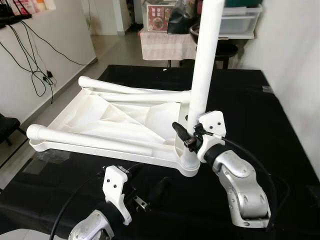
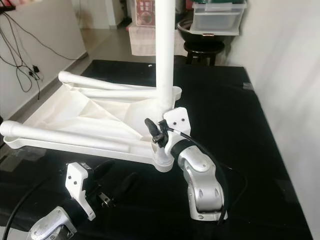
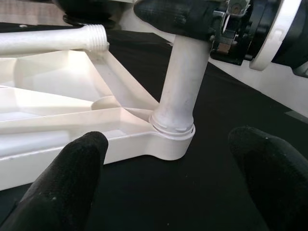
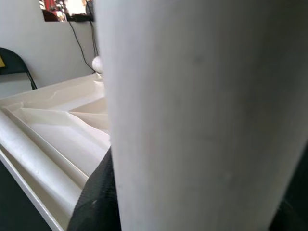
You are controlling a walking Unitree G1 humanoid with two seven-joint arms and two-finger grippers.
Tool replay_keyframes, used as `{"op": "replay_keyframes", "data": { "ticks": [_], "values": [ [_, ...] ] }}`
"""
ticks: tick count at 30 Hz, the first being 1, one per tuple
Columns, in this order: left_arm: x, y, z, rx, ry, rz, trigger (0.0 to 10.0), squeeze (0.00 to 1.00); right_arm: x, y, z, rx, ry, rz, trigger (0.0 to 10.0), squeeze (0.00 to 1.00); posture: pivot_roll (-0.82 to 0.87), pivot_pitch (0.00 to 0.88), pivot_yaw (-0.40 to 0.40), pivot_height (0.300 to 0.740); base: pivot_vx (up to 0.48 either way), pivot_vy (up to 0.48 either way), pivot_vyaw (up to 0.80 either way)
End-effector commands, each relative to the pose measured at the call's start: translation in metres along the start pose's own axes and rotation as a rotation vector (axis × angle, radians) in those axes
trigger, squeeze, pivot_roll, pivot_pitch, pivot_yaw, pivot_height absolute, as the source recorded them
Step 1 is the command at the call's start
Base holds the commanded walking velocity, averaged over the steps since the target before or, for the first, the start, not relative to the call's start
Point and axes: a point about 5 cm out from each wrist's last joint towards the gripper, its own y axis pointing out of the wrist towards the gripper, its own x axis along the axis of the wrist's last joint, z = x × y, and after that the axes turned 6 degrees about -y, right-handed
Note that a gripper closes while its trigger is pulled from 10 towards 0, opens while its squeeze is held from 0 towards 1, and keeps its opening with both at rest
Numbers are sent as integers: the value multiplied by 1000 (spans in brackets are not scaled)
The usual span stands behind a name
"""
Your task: Building children table
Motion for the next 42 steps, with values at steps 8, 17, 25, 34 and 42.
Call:
{"op": "replay_keyframes", "data": {
  "ticks": [8,17,25,34,42],
  "values": [
    [-6,-1,4,11,-10,21,10000,0,36,21,3,515,76,-213,10000,1000,23,77,36,740,0,0,0],
    [-7,1,4,12,-9,20,10000,0,35,31,4,834,-70,-228,10000,0,41,76,37,740,0,0,0],
    [-7,2,4,15,-5,18,10000,0,33,32,-6,1005,-45,-209,10000,0,45,76,36,740,0,0,0],
    [-8,2,5,13,-8,21,10000,0,29,34,-7,1095,-20,-218,0,0,35,71,51,740,0,0,0],
    [-8,2,7,8,-10,29,10000,0,32,37,-10,1075,-28,-254,0,0,30,66,63,740,0,0,0]
  ]
}}
